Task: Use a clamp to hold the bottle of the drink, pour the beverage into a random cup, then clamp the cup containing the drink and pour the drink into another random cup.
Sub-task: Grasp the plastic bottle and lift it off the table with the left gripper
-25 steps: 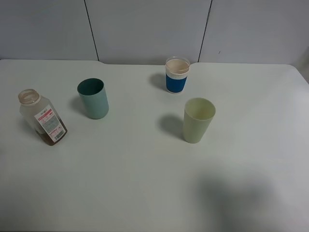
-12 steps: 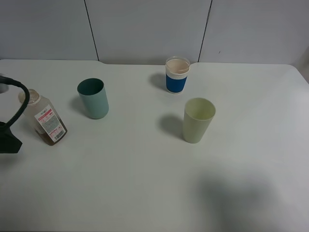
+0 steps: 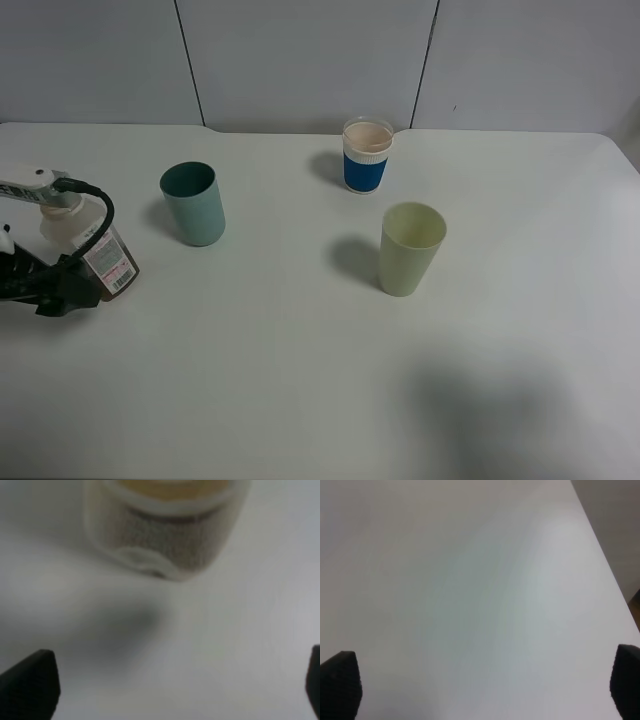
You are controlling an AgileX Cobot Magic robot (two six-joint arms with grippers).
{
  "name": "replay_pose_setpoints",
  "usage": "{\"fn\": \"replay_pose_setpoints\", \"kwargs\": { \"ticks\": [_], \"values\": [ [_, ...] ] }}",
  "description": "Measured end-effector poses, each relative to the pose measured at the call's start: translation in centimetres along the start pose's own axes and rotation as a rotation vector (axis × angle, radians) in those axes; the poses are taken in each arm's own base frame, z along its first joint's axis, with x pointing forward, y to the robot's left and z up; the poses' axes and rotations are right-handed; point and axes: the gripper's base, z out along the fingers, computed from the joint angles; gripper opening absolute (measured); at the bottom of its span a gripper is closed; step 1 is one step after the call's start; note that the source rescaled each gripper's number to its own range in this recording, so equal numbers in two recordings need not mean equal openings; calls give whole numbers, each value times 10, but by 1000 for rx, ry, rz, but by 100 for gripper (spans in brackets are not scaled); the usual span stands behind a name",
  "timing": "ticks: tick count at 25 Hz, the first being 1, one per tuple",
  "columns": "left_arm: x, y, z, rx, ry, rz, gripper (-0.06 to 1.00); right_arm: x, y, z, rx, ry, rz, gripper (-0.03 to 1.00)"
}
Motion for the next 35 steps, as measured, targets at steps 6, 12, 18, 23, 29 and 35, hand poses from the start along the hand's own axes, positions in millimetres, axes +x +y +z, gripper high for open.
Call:
{"fn": "replay_pose_setpoints", "kwargs": {
  "ticks": [6, 12, 18, 23, 29, 35],
  "values": [
    [14, 2, 11, -37, -103, -50, 100, 0, 0, 0, 0, 0, 0, 100],
    [18, 4, 14, -71, -234, -94, 100, 0, 0, 0, 0, 0, 0, 100],
    [28, 3, 15, -71, -421, -119, 100, 0, 0, 0, 0, 0, 0, 100],
    [24, -6, 13, 8, -571, -26, 100, 0, 0, 0, 0, 0, 0, 100],
    [23, -11, 28, 74, -567, -12, 100, 0, 0, 0, 0, 0, 0, 100],
    [25, -13, 47, 98, -548, -2, 100, 0, 0, 0, 0, 0, 0, 100]
  ]
}}
